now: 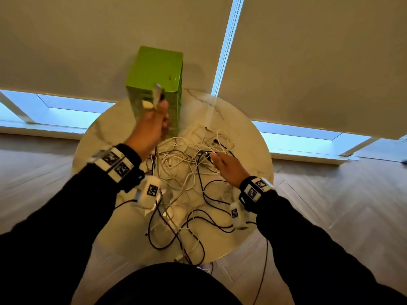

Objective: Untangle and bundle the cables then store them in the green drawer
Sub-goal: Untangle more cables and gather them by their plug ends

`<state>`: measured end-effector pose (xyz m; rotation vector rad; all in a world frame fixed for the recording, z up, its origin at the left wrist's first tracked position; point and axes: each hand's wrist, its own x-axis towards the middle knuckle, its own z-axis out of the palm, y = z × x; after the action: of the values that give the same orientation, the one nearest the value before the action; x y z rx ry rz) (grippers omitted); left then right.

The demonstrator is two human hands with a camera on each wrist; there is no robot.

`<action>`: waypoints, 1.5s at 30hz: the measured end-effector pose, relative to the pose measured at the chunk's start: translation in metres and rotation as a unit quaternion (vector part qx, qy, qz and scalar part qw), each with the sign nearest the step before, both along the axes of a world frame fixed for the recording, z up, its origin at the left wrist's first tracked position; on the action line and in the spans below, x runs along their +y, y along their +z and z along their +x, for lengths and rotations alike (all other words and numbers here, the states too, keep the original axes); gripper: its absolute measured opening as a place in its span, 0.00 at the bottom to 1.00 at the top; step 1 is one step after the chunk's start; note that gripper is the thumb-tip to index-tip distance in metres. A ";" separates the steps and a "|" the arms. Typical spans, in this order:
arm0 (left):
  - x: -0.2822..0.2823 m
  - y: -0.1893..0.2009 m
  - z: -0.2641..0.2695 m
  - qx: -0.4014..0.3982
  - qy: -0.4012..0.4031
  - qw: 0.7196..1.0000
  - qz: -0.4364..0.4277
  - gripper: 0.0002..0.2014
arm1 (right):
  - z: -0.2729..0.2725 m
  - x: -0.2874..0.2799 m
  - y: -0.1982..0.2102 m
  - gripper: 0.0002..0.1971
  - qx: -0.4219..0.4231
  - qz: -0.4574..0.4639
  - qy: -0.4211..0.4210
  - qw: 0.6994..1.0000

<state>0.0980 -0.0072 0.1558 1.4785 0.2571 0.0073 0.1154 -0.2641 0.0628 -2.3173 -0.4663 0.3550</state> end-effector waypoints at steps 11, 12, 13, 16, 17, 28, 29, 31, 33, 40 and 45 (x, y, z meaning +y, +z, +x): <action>-0.058 -0.024 -0.019 0.060 -0.033 0.993 -0.097 0.14 | -0.011 0.028 0.042 0.16 -0.025 0.024 0.142 0.989; -0.058 -0.023 -0.018 0.041 -0.024 0.994 -0.097 0.13 | -0.013 0.021 0.038 0.17 -0.010 0.012 0.134 0.991; -0.055 -0.021 -0.017 0.026 -0.011 0.995 -0.098 0.13 | -0.014 0.012 0.032 0.19 0.004 -0.009 0.126 0.992; -0.048 -0.018 -0.015 0.001 0.013 0.994 -0.106 0.13 | -0.019 -0.023 0.008 0.19 0.008 -0.105 0.080 0.991; -0.048 -0.019 -0.015 0.000 0.009 0.995 -0.100 0.13 | -0.021 -0.034 0.004 0.18 0.010 -0.134 0.056 0.989; -0.156 -0.017 -0.029 -0.030 -0.160 0.987 -0.010 0.16 | -0.075 -0.062 0.055 0.05 -0.032 -0.012 0.023 0.999; -0.168 -0.014 -0.030 -0.025 -0.175 0.984 -0.017 0.17 | -0.082 -0.070 0.060 0.05 -0.045 0.004 -0.004 0.999; -0.181 -0.009 -0.030 -0.016 -0.199 0.979 -0.048 0.18 | -0.091 -0.089 0.062 0.13 -0.082 0.011 -0.076 0.994; -0.193 -0.007 -0.031 -0.008 -0.221 0.974 -0.054 0.18 | -0.099 -0.118 0.059 0.16 -0.094 -0.017 -0.148 0.984; -0.214 0.002 -0.037 0.035 -0.268 0.942 -0.197 0.19 | -0.143 -0.225 0.003 0.15 0.091 -0.263 -0.224 0.934; -0.224 -0.001 -0.044 0.079 -0.289 0.914 -0.276 0.20 | -0.167 -0.214 -0.012 0.28 0.131 -0.188 -0.236 0.944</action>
<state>0.0543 -0.2310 0.1553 0.9412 -0.0604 -0.6186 -0.0516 -0.4781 0.0511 -2.5960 0.3168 0.5384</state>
